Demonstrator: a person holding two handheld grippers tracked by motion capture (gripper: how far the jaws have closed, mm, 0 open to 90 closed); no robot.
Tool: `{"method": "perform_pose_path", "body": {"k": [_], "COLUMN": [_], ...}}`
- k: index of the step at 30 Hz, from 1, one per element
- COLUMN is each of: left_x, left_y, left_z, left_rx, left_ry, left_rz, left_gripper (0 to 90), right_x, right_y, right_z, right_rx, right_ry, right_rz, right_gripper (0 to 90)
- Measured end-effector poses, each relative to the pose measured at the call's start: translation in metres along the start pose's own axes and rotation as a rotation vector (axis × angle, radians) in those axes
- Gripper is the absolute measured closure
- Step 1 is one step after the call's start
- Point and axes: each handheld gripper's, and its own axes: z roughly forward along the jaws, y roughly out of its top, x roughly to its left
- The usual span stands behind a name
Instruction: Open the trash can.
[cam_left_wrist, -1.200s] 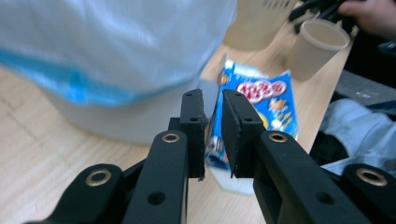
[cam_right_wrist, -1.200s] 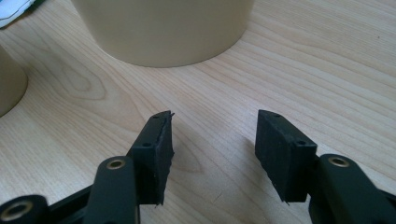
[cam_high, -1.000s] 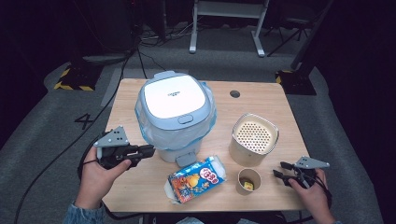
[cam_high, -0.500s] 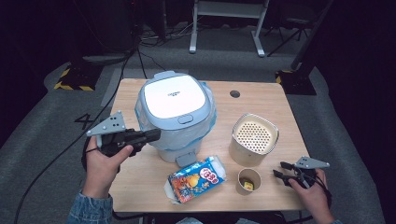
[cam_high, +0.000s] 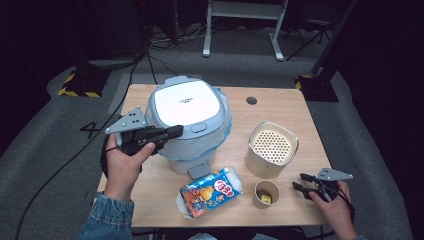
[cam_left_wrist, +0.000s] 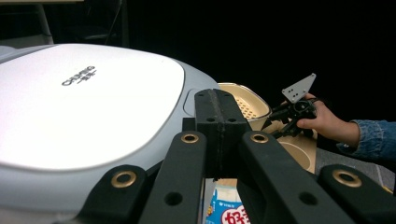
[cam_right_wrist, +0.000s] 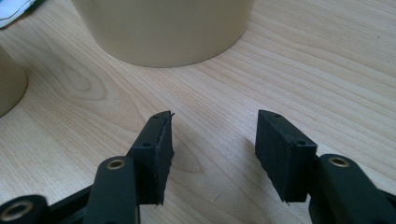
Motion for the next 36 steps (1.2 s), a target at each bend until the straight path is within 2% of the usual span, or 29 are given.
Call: {"method": "perform_pose_path", "body": {"k": [4,7,13,17,23,30,36], "left_x": [0.0,-0.002,-0.005,-0.006,-0.007,-0.011,-0.011], "left_y": [0.005,0.008,0.016,0.019,0.022,0.027,0.027], "left_z": [0.012,0.022,0.038,0.044,0.047,0.048,0.048], "left_rx": [0.025,0.057,0.084,0.136,0.154,0.205,0.215], "left_ry": [0.012,0.038,0.04,0.079,0.07,0.094,0.098], "left_rz": [0.008,0.034,0.057,0.085,0.089,0.112,0.113], "left_gripper": [89.9,89.8,89.8,89.8,89.9,90.0,90.0], "right_x": [0.0,0.0,0.0,0.0,0.0,0.0,0.0], "right_y": [0.0,0.0,0.0,0.0,0.0,0.0,0.0], "right_z": [0.0,0.0,0.0,0.0,0.0,0.0,0.0], "right_rx": [0.0,0.0,0.0,0.0,0.0,0.0,0.0], "right_ry": [0.0,0.0,0.0,0.0,0.0,0.0,0.0], "right_rz": [0.0,0.0,0.0,0.0,0.0,0.0,0.0], "right_gripper": [46.8,46.7,46.8,46.8,46.7,46.7,46.7]}}
